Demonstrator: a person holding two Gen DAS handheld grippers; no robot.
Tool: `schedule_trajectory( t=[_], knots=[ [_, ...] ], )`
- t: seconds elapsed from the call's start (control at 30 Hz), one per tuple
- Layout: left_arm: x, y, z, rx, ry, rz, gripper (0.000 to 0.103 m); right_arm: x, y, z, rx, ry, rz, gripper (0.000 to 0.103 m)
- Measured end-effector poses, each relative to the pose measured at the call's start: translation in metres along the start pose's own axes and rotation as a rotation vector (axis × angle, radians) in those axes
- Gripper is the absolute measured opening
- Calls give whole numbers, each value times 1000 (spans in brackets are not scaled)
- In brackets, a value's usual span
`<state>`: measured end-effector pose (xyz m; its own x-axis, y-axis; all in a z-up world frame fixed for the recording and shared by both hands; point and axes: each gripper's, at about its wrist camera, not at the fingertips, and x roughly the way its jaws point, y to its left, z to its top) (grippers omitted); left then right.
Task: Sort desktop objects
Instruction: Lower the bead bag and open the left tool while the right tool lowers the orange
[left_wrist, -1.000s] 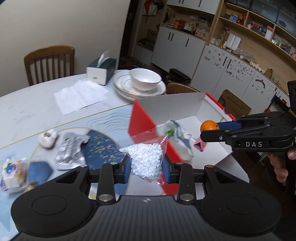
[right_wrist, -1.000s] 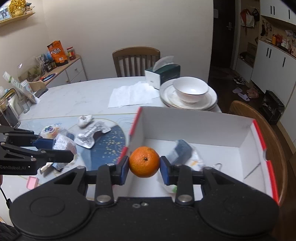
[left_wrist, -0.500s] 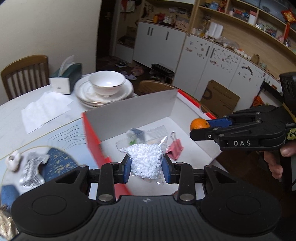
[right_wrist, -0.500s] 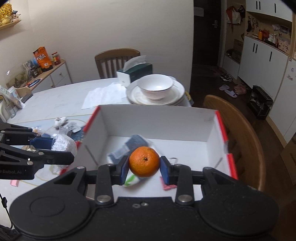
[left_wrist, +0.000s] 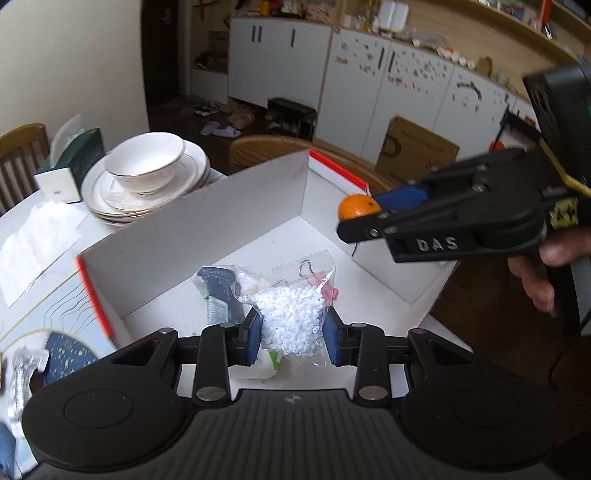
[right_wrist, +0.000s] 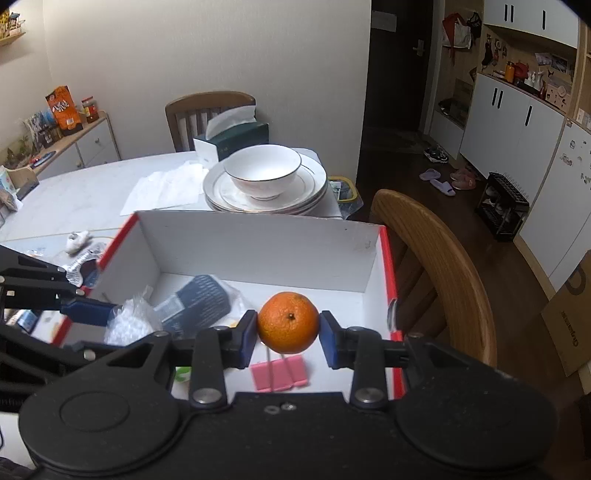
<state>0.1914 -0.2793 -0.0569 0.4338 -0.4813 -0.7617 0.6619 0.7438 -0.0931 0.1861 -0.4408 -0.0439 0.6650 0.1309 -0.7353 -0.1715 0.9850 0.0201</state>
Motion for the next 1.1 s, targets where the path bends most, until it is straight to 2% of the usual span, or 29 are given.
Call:
schedule_trajectory(
  t=[0.5,0.87,1.1],
  knots=[
    [60,-3,21,89,138,9,33,76,-5,22,-12,136,-20,34],
    [88,1,21,114,241,-23,33,111,-8,35,2,222,-39,34],
    [99,-1,17,119,293,-54,33,127,0,31,9,280,-55,34]
  ],
)
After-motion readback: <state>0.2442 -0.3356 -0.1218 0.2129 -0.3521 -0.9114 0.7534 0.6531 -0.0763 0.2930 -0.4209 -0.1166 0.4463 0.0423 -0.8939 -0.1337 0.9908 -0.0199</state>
